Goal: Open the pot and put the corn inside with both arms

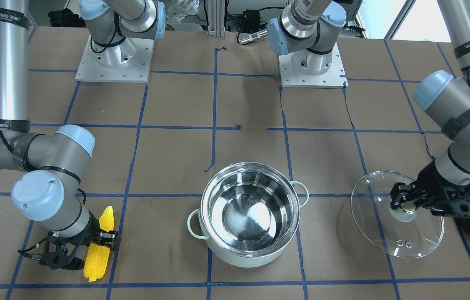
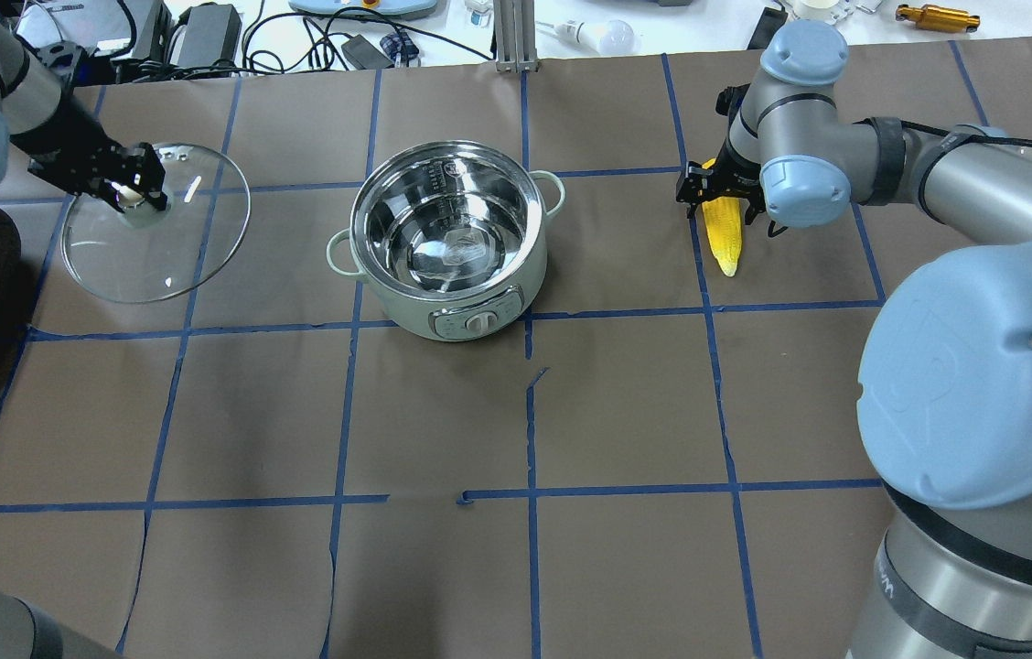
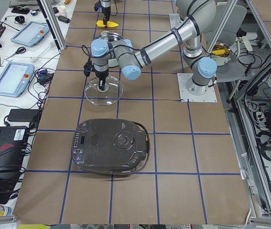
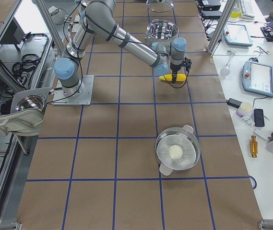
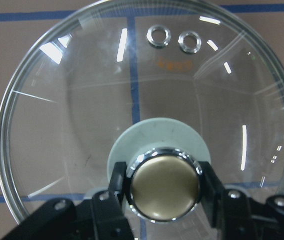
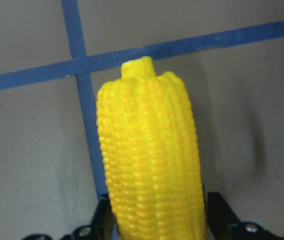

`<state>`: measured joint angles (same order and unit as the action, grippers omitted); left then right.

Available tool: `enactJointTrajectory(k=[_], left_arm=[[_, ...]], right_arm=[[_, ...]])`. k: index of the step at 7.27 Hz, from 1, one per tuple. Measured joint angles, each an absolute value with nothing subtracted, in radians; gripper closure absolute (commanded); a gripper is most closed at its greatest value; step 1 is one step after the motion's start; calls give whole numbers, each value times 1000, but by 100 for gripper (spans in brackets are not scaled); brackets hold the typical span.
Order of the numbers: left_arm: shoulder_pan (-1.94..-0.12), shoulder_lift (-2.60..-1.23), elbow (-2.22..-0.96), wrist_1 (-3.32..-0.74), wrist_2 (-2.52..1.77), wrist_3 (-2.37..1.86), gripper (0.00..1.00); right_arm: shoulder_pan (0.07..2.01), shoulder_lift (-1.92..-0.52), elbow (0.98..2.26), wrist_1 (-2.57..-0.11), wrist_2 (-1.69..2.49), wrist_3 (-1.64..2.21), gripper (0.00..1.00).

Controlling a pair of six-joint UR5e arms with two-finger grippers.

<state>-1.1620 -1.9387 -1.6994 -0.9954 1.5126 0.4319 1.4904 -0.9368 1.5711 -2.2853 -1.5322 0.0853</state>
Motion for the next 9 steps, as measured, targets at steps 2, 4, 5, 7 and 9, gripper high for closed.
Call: enactJointTrajectory(k=[2,4,5,7,9], left_arm=[[-1152,-1947,-1787,-899,1507,422,90],[-1152,-1946,-1812,-894,1509,390,46],[-1152,-1942,-1827,-894,1509,385,0],[-1152,-1937,-1839,-895,1511,388,0],[-1153,-1923,-1838,-907,1513,388,0]], right_arm=[[1490,-940,1570,-2282,-1535,78,100],[1490,-978,1569,-2275,-1536,83,100],[1490,-1021,1569,-2255,-1533,89,100],[1510,-1091,1529,-2152,-1518,101,100],[1606,-1101,1382,-1981,-1515,228,100]])
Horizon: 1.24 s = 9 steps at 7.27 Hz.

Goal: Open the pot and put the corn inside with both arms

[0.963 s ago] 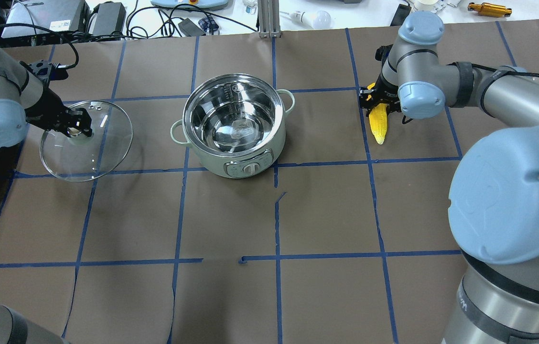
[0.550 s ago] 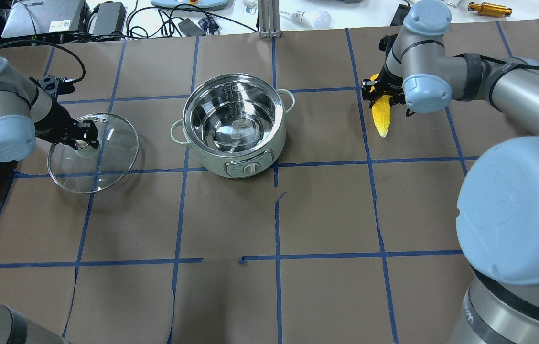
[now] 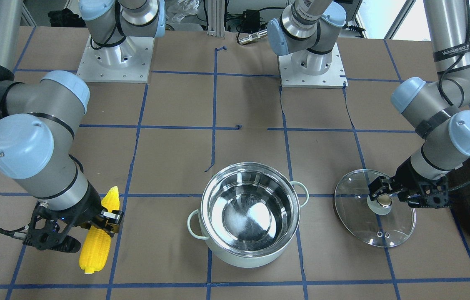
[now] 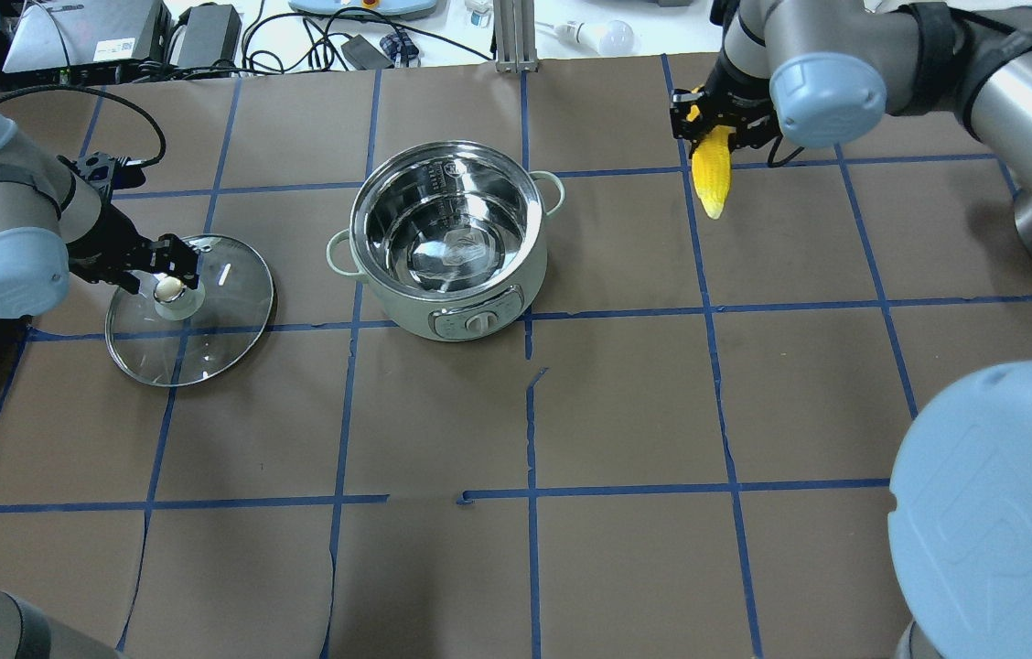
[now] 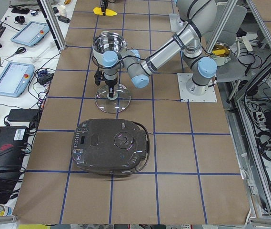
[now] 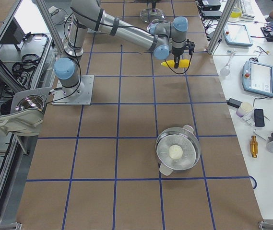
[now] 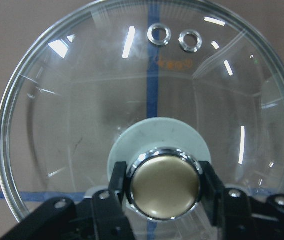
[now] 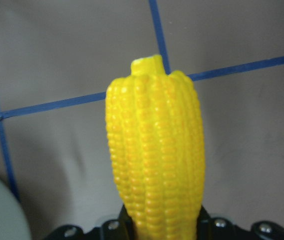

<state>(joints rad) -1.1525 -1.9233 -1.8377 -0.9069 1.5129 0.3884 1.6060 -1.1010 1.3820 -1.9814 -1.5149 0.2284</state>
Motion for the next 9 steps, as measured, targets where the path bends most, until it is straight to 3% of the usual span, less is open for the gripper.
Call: enactJointTrajectory(k=[2,5,9], left_arm=[[-1174,-1869,-1785,-994,1514,359,0],[-1289,-1740,-1596,-1323,1515,155,0],[-1410,-1629,-1551,-1437,1522,-61,0]], right_arm=[[1732,-1068,1264,-1903,-1514,412,100],[1904,-984,1150,-1898,-1515,603,100],[2011,-936,1149,-1899,-1515,639,100]])
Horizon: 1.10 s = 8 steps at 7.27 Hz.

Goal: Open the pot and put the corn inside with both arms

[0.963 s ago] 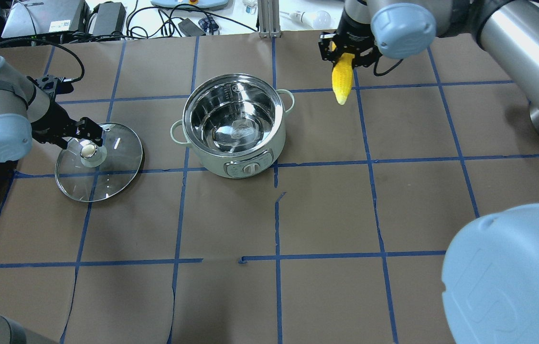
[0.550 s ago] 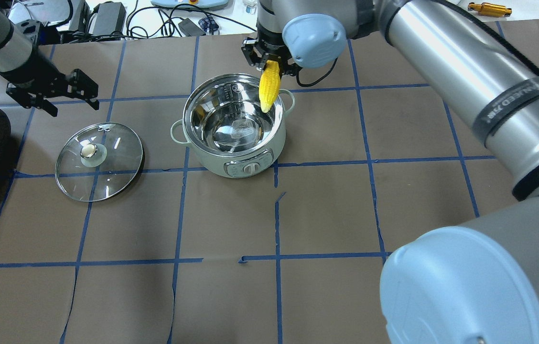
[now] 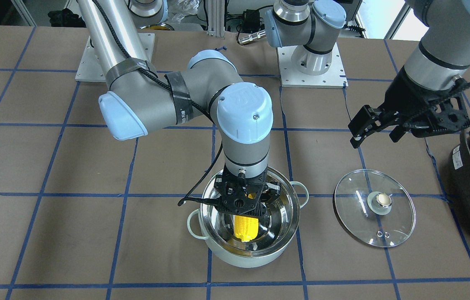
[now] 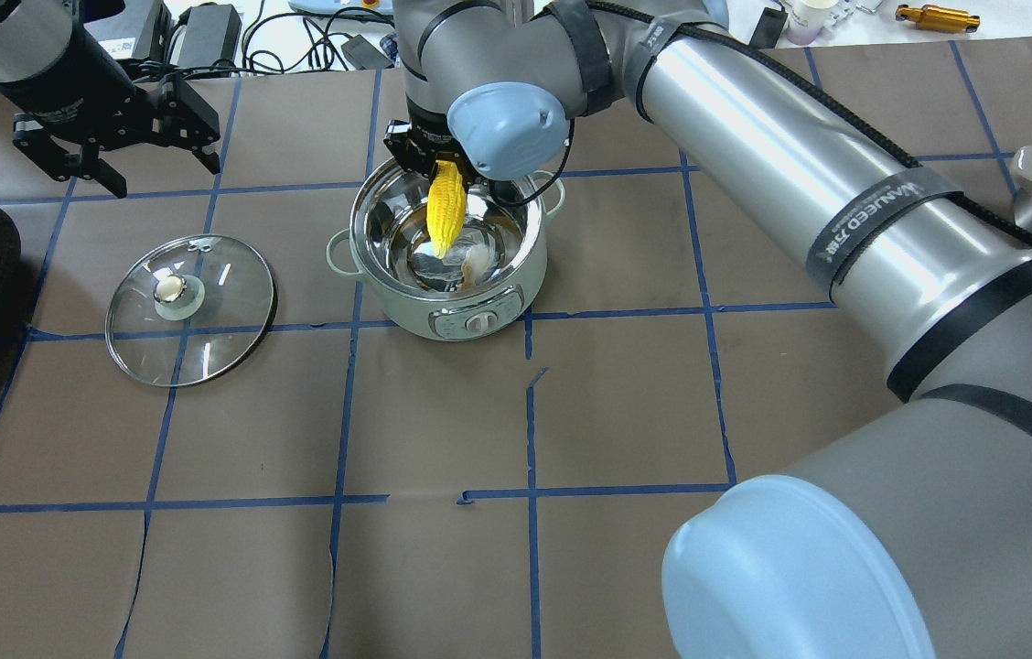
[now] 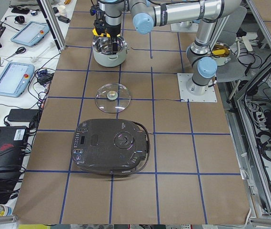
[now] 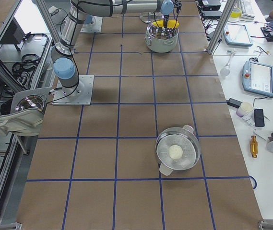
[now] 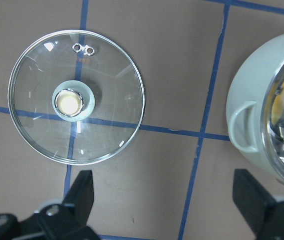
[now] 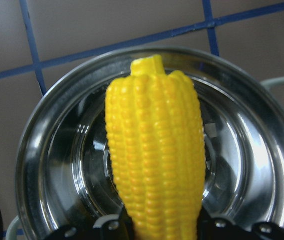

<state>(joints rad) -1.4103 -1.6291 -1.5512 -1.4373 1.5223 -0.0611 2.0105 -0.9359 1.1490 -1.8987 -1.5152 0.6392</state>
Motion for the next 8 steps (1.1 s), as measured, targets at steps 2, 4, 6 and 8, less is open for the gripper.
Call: enactJointTrajectory(k=[2,4,6,8], left_arm=[[-1456,-1607,-1551,-1446,1552,-92,2],[-1496,-1588,-1560,-1460,1567,-140,2],[-1537,-1584,-1568,-1464,1581,-188,2],[-1564,-1571,-1586,-1466,1584,-196,2]], right_arm=[[2036,-926,1209,-1924,-1515,657,95],[2042,-913,1228,-1971,-1521,660,24],[2043,-895,1231,-2024,-1526,662,0],[2042,-897,1228,-2038,-1525,667,0]])
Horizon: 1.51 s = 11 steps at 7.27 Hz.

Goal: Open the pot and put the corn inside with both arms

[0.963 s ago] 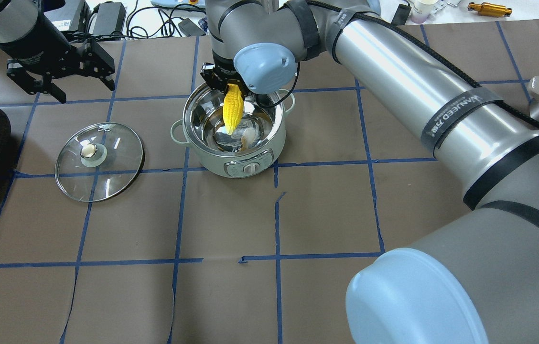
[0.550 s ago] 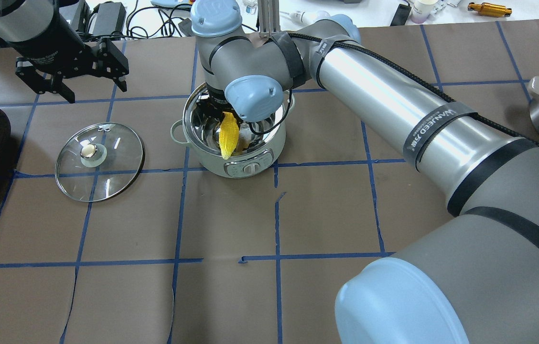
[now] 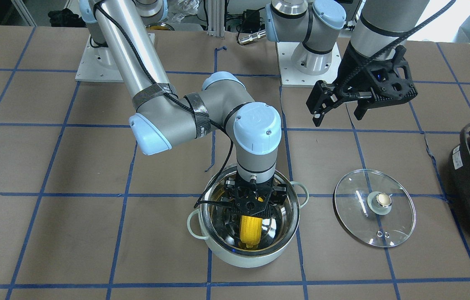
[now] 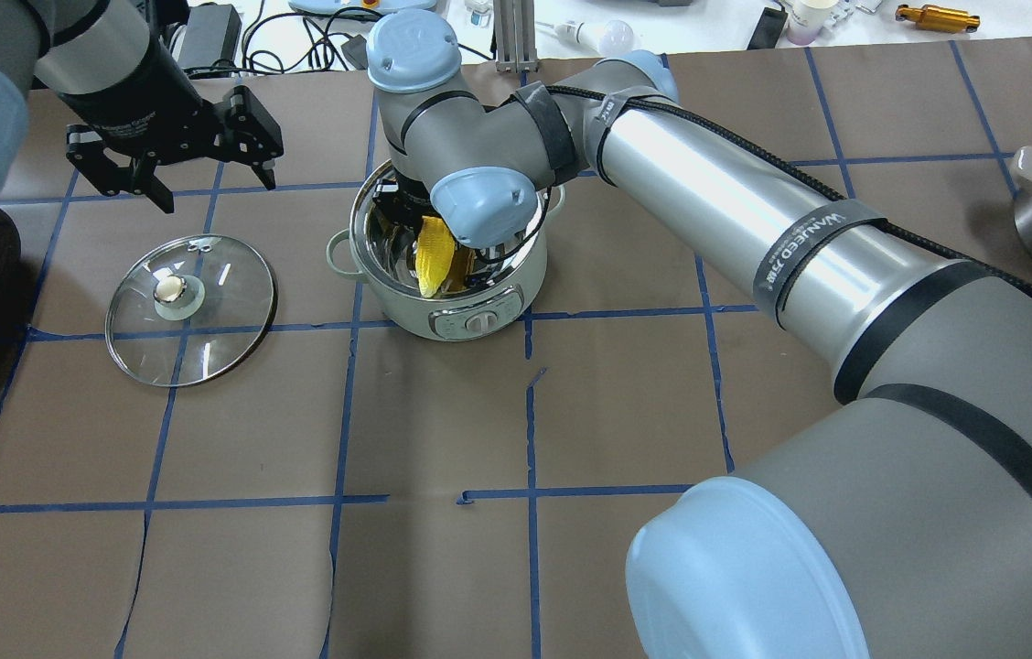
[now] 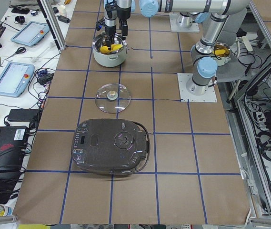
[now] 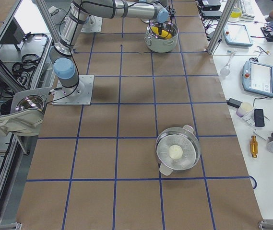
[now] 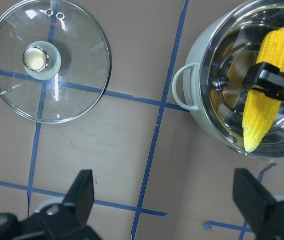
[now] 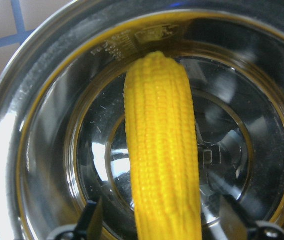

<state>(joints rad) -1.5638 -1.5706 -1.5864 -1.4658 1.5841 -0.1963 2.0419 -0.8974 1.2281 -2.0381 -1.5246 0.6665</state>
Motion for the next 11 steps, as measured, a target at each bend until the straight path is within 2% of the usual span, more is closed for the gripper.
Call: enactJointTrajectory(k=[5,8,11], left_arm=[[-1569,-1559,-1597,-1466,1580,-186,1],[-1573,-1553,-1593,-1468,1576,-187,0],[-1578,-1522,-1583,-1514,1572,-186,0]], right_arm=[[1969,-1014,1241,-1937,-1549,638,0],[1806,-1124,1256,-1743,-1554,459,0],[1655,-1292,1353,-1608,-1556,269,0]])
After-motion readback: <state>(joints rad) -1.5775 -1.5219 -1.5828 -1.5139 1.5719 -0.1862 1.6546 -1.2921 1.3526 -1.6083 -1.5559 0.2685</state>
